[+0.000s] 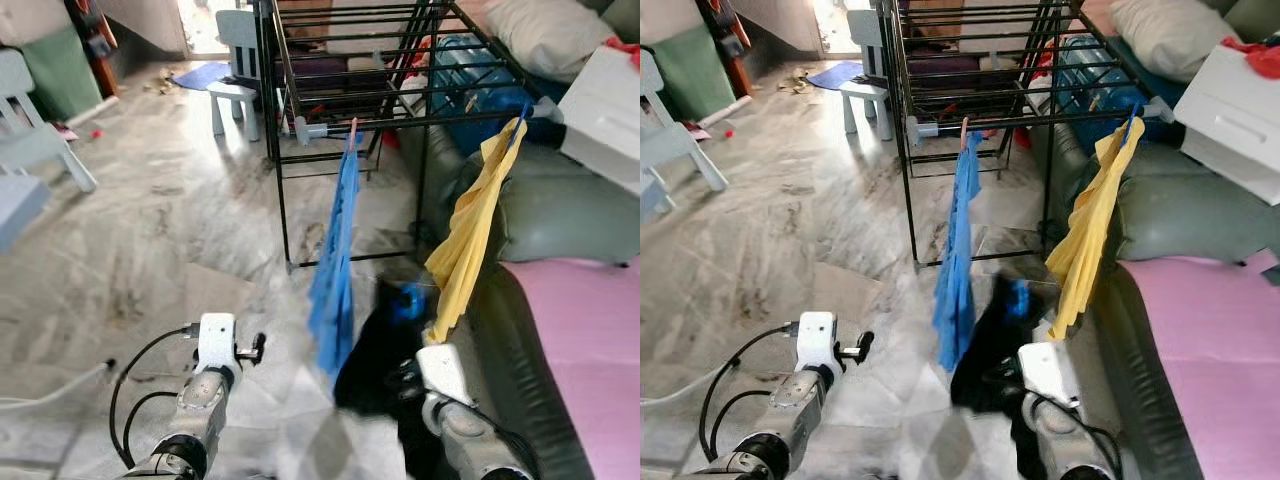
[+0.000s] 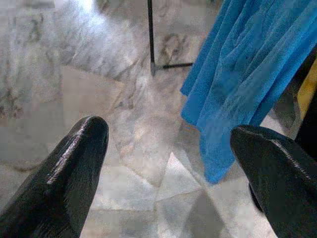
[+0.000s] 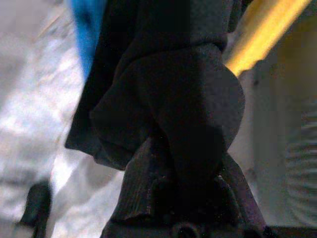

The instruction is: Hang hanger

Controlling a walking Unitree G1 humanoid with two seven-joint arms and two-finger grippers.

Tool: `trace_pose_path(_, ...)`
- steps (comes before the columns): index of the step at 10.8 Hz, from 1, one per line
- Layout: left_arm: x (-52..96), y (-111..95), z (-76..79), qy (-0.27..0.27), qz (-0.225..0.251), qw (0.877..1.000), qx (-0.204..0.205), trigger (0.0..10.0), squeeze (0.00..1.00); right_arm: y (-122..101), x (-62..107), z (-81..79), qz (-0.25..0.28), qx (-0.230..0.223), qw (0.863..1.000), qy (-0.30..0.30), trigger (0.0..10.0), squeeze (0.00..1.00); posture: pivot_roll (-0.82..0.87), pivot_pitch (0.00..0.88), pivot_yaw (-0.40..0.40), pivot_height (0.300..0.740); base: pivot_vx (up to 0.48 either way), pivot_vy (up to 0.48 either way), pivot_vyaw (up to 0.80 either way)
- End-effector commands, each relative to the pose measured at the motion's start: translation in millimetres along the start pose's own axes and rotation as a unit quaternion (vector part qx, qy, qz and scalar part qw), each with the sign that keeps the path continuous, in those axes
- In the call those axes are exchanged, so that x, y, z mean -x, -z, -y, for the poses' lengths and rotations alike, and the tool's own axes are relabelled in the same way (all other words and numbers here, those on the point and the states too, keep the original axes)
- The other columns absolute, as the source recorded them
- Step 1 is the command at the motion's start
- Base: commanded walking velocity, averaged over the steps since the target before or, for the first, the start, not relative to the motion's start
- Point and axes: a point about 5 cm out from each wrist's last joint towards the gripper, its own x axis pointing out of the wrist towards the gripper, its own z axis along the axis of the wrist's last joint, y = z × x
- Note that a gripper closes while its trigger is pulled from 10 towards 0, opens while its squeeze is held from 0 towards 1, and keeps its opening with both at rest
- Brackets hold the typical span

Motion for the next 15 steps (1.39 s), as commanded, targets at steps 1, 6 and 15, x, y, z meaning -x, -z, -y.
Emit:
trace_pose_path(1,-2.8,-13,5.1,0.018,0.037,0.999,-0.01,10.0,0.0,-16,-0.5,16.0,0.048,-0.017,0.997,0.049,10.0,0.0,-0.1,0.0,0.061,0.74,0.0,0.0,0.0)
trace_pose_path(6,-2.8,-40,12.6,0.051,0.117,0.992,0.004,10.0,0.0,-25,10.9,28.1,0.094,0.001,0.996,0.005,10.0,0.0,-0.13,0.0,0.101,0.74,0.392,0.0,0.0)
trace_pose_path(15,-3.0,-37,24.2,0.078,0.102,0.992,0.004,10.0,0.0,-62,17.0,36.6,0.129,0.05,0.99,-0.022,10.0,0.0,-0.14,0.002,0.112,0.74,0.398,0.141,0.0)
